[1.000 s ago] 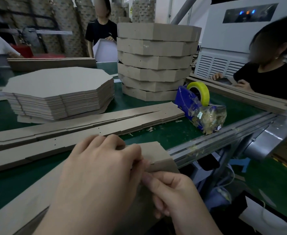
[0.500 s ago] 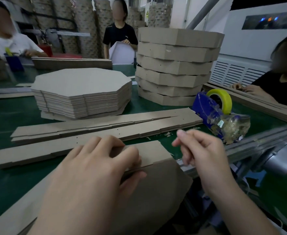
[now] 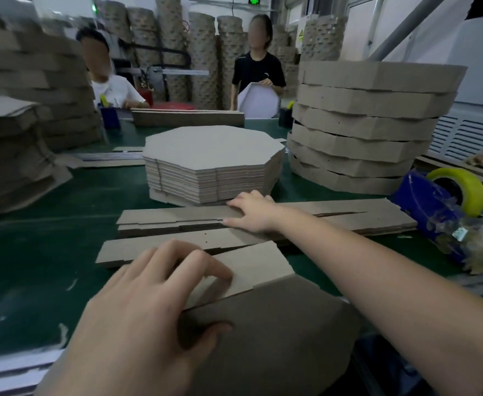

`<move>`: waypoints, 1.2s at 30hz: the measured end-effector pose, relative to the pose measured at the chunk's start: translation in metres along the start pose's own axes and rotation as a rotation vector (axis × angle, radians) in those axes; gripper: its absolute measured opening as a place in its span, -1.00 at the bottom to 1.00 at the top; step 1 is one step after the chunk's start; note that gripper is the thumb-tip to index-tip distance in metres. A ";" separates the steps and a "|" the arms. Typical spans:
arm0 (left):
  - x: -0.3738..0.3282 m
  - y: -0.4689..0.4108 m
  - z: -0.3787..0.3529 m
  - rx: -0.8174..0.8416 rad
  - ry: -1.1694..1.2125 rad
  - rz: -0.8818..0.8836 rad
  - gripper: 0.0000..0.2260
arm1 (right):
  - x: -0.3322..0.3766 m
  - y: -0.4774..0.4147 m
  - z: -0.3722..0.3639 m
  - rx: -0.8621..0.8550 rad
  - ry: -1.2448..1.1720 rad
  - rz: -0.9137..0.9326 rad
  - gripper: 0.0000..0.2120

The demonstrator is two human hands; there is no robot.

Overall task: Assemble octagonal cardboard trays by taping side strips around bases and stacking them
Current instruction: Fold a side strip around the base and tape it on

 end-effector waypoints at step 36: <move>-0.037 0.023 0.035 -0.142 0.046 0.089 -0.50 | 0.093 0.195 0.191 -0.515 0.252 0.362 -0.44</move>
Point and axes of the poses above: each hand's wrist, its own y-axis away from the middle knuckle, its own z-axis out of the back of the hand, x = y × z, the point moved 3 cm from there along -y, towards the middle knuckle, and after that the axes turned 10 degrees about z, right-handed, at the moved point
